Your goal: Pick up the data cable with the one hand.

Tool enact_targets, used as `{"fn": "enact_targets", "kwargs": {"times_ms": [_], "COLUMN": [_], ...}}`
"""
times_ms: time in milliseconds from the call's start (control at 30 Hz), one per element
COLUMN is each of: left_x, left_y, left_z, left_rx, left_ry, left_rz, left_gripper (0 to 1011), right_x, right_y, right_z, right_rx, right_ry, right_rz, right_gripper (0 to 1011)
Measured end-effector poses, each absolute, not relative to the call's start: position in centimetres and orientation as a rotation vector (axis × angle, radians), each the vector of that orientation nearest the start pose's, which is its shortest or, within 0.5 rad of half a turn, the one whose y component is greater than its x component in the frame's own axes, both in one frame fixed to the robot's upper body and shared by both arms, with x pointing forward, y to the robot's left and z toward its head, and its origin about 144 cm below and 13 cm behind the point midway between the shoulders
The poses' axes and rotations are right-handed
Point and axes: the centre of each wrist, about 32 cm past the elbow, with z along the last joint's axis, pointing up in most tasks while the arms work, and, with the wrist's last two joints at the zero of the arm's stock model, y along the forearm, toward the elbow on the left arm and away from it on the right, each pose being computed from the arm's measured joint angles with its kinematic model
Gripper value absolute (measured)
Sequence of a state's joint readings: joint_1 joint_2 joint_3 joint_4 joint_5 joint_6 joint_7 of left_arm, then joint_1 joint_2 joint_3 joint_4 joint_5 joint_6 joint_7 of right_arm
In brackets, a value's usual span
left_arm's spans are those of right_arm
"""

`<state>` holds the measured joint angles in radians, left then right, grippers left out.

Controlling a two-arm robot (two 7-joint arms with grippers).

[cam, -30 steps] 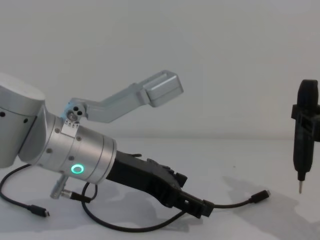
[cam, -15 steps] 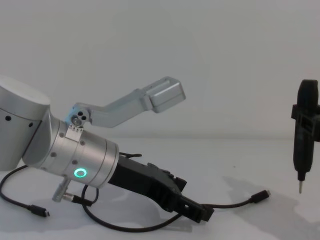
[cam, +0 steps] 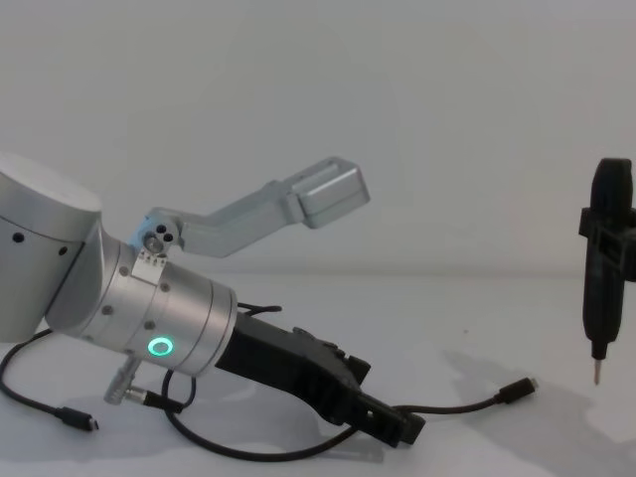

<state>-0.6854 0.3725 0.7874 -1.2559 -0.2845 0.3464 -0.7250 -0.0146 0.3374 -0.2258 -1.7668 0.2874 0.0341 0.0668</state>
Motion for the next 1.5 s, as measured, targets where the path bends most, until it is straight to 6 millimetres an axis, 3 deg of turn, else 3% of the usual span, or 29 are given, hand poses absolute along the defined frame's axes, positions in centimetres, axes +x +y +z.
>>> {"fn": "enact_targets", "kwargs": {"times_ms": [200, 333, 633, 733, 833, 1200, 1333, 1500], "left_x": [58.53, 58.52, 58.52, 58.52, 58.52, 58.51, 58.51, 58.50], "left_y": [16.87, 16.86, 16.85, 16.86, 16.86, 16.86, 16.86, 16.85], "left_z": [122.77, 122.74, 122.72, 122.73, 122.72, 122.71, 122.71, 122.69], "left_rx": [0.534, 0.535, 0.535, 0.536, 0.536, 0.536, 0.536, 0.536], "left_ry": [-0.008, -0.007, -0.005, -0.005, -0.005, -0.004, -0.004, -0.006], "left_rz": [0.367, 0.365, 0.362, 0.361, 0.360, 0.359, 0.359, 0.358], "left_gripper": [985, 907, 671, 529, 469, 104, 40, 41], "right_x": [44.33, 44.33, 44.33, 44.33, 44.33, 44.33, 44.33, 44.33], "right_y": [-23.71, -23.71, -23.71, -23.71, -23.71, -23.71, -23.71, -23.71], "right_z": [118.87, 118.87, 118.87, 118.87, 118.87, 118.87, 118.87, 118.87], "right_rx": [0.026, 0.026, 0.026, 0.026, 0.026, 0.026, 0.026, 0.026], "right_ry": [-0.075, -0.075, -0.075, -0.075, -0.075, -0.075, -0.075, -0.075], "right_rz": [-1.229, -1.229, -1.229, -1.229, -1.230, -1.229, -1.229, -1.229], "right_gripper": [275, 275, 275, 274, 274, 275, 274, 274]}}
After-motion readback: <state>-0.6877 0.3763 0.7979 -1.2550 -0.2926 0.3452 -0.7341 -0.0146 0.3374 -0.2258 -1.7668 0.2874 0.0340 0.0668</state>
